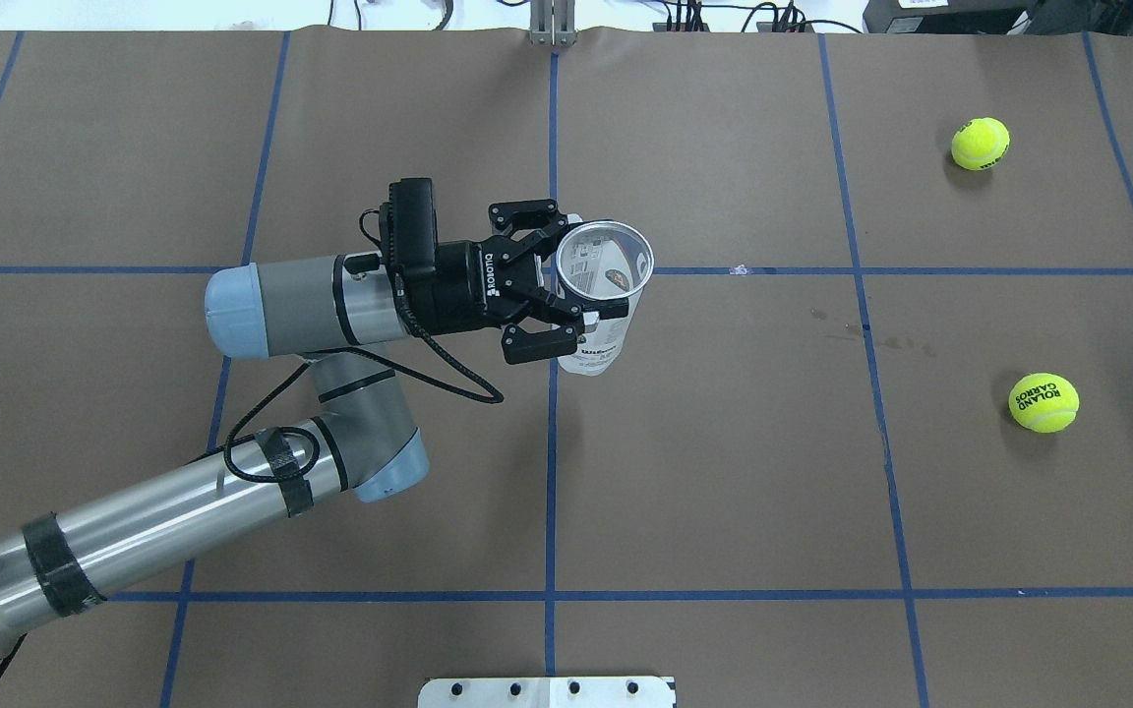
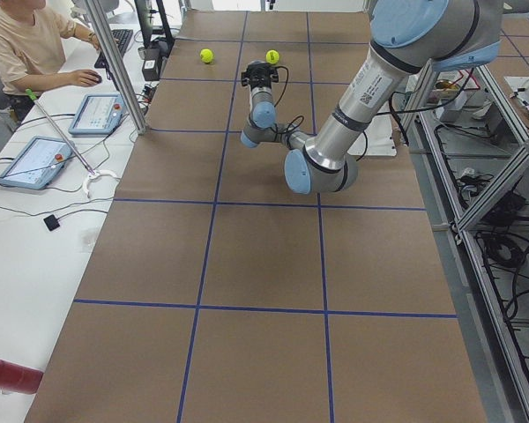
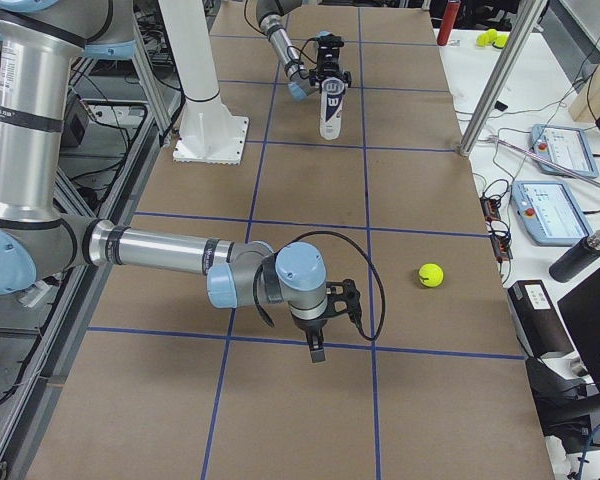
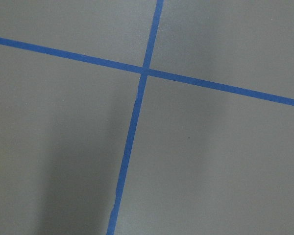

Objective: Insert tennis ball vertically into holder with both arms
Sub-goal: 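Lift and rotate the can upright with the left gripper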

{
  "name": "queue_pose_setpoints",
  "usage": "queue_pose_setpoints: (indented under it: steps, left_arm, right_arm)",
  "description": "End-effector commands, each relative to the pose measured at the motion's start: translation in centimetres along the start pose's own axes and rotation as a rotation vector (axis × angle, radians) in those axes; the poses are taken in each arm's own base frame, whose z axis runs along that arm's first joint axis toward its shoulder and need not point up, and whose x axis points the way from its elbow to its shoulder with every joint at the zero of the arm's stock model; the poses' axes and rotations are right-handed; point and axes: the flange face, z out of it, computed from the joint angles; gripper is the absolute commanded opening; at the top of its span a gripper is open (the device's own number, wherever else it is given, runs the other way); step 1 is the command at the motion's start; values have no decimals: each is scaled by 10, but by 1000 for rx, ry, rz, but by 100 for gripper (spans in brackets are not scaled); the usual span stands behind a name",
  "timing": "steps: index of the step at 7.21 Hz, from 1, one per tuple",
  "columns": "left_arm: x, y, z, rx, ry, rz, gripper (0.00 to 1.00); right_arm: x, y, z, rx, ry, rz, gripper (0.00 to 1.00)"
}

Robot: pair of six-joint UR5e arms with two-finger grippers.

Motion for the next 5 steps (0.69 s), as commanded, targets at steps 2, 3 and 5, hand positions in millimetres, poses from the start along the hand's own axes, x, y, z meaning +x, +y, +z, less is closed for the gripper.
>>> queue_pose_setpoints:
  steps: [2, 3, 5]
  left_arm:
    - [5, 29, -11, -4, -14, -110, 59]
    - [14, 39, -16, 4, -4, -160, 59]
    - [30, 54, -15, 12, -21, -191, 61]
  right_arm:
    - [-1, -1, -1, 2, 0, -2, 100]
    - [-1, -2, -2, 5, 2, -4, 100]
    - [-1, -2, -2, 5, 2, -4, 100]
